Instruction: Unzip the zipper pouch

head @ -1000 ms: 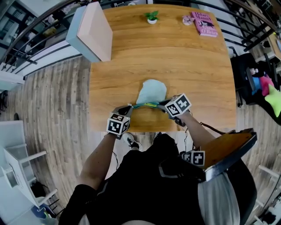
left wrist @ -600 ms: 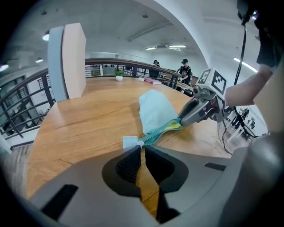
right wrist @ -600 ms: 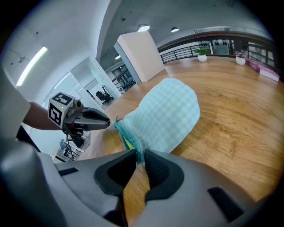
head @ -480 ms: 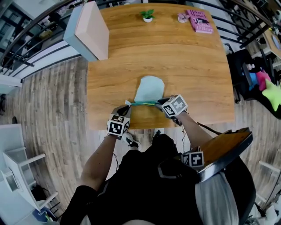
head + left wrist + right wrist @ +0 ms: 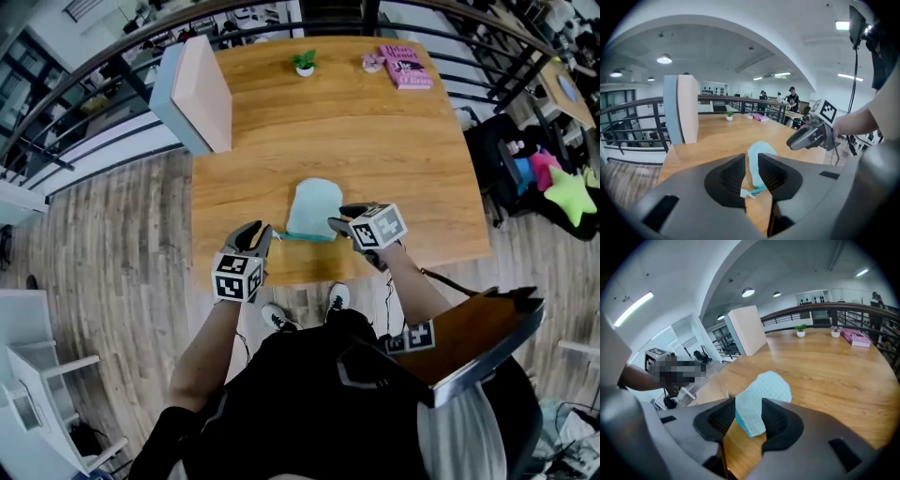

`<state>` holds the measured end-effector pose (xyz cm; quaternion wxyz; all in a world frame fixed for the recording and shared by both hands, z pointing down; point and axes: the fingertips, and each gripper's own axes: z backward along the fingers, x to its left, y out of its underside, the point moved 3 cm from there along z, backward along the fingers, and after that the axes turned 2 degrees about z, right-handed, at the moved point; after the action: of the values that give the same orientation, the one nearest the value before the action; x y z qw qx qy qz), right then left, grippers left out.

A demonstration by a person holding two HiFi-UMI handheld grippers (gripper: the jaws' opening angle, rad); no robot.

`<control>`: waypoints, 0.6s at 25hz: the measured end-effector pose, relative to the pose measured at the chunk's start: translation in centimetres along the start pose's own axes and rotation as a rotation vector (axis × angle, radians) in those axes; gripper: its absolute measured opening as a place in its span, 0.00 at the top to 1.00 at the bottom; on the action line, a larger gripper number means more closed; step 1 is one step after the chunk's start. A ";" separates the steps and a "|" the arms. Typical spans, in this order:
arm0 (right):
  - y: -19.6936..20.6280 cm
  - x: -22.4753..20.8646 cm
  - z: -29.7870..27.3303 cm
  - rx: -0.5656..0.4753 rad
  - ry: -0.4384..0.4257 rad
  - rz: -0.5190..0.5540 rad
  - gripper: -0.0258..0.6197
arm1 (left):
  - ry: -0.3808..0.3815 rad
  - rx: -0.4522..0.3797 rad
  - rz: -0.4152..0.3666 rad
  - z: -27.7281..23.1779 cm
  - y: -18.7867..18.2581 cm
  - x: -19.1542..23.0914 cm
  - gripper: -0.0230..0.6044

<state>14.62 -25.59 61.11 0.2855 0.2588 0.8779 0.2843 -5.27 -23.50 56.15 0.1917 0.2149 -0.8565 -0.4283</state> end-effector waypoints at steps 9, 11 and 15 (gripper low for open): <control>-12.2 4.3 10.1 -0.324 0.022 0.044 0.71 | -0.062 -0.298 0.072 9.0 -9.3 2.9 0.81; -14.0 5.7 11.9 -0.361 0.021 0.082 0.72 | -0.066 -0.346 0.056 11.4 -11.0 3.5 0.82; -16.5 7.3 15.3 -0.449 0.049 0.091 0.78 | -0.117 -0.420 0.072 15.0 -14.0 4.9 0.90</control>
<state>14.59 -27.32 37.57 0.3014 0.2211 0.7868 0.4911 -14.15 -23.93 37.02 0.1973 0.1144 -0.7653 -0.6019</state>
